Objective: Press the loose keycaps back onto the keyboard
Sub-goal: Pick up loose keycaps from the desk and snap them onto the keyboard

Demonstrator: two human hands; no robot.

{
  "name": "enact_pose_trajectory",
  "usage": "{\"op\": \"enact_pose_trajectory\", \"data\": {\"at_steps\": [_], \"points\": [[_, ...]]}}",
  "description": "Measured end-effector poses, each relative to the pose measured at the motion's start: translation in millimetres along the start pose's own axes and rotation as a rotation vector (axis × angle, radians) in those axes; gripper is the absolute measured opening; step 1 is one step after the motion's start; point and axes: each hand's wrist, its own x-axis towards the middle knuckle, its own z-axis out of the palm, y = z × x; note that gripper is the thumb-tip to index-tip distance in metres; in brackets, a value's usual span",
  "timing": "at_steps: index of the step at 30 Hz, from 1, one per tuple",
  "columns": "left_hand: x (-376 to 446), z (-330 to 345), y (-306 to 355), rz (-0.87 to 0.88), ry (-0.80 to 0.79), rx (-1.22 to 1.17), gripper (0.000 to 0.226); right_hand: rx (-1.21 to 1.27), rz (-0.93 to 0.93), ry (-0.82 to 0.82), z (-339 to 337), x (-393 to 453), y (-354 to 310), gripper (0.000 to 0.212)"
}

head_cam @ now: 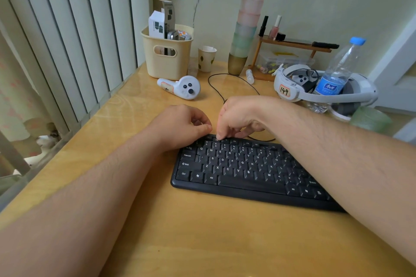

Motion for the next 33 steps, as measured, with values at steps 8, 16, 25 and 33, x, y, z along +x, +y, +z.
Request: {"op": "enact_pose_trajectory", "data": {"at_steps": [8, 16, 25, 33], "points": [[-0.4, -0.2, 1.4, -0.012, -0.013, -0.038, 0.011, 0.157, -0.061, -0.052, -6.7, 0.6, 14.6, 0.02], [-2.0, 1.5, 7.5, -0.018, -0.031, -0.079, 0.012, 0.132, -0.149, 0.106, 6.8, -5.5, 21.7, 0.027], [0.1, 3.7, 19.0, -0.145, -0.19, -0.294, 0.009, 0.13, -0.377, 0.467, -7.3, -55.5, 79.5, 0.01], [26.3, 11.2, 68.6, -0.107, -0.124, -0.187, 0.012, 0.016, -0.137, 0.732, -90.1, -29.8, 185.5, 0.026]]}}
